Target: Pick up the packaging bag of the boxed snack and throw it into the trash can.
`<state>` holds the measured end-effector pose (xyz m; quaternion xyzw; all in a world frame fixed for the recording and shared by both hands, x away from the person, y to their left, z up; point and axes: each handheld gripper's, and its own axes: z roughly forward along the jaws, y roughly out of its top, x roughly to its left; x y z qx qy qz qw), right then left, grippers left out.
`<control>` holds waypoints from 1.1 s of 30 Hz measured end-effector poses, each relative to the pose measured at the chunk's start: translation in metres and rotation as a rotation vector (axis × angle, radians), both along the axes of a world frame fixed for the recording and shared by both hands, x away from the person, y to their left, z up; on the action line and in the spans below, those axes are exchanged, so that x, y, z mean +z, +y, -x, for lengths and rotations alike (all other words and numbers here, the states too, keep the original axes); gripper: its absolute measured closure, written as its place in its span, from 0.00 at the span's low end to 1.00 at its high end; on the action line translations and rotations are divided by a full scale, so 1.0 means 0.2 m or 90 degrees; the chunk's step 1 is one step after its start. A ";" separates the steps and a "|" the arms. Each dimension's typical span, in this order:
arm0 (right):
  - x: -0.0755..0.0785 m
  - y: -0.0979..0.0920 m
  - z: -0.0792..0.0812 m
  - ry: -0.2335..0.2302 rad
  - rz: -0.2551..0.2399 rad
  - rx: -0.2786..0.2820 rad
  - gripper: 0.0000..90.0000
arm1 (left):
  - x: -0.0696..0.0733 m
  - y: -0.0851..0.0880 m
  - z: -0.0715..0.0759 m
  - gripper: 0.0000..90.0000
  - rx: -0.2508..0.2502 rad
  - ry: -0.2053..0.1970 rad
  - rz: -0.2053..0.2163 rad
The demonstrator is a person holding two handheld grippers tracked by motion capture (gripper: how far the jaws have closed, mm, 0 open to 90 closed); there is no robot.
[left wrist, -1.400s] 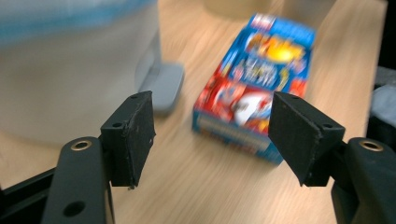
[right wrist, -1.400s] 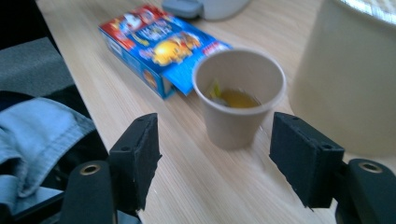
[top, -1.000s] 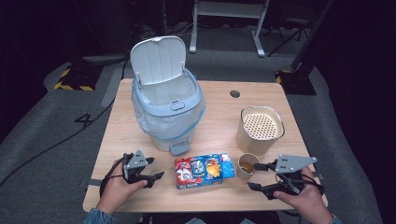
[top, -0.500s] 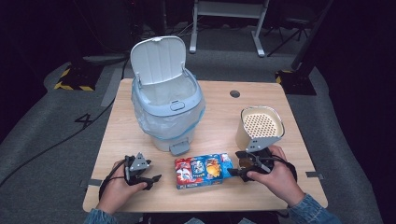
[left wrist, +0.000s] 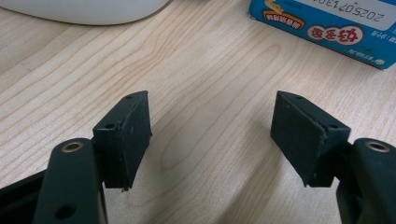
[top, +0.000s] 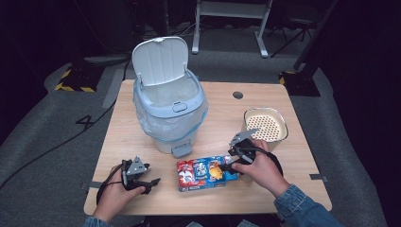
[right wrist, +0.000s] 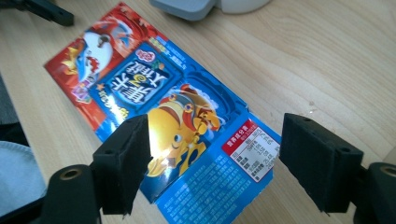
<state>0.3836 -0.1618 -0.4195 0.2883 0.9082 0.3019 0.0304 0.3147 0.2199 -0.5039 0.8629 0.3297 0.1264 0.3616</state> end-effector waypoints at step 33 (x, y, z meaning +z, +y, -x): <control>-0.11 0.07 -0.09 0.130 0.103 -0.047 0.18 | 0.00 0.00 0.00 0.33 0.003 -0.003 -0.002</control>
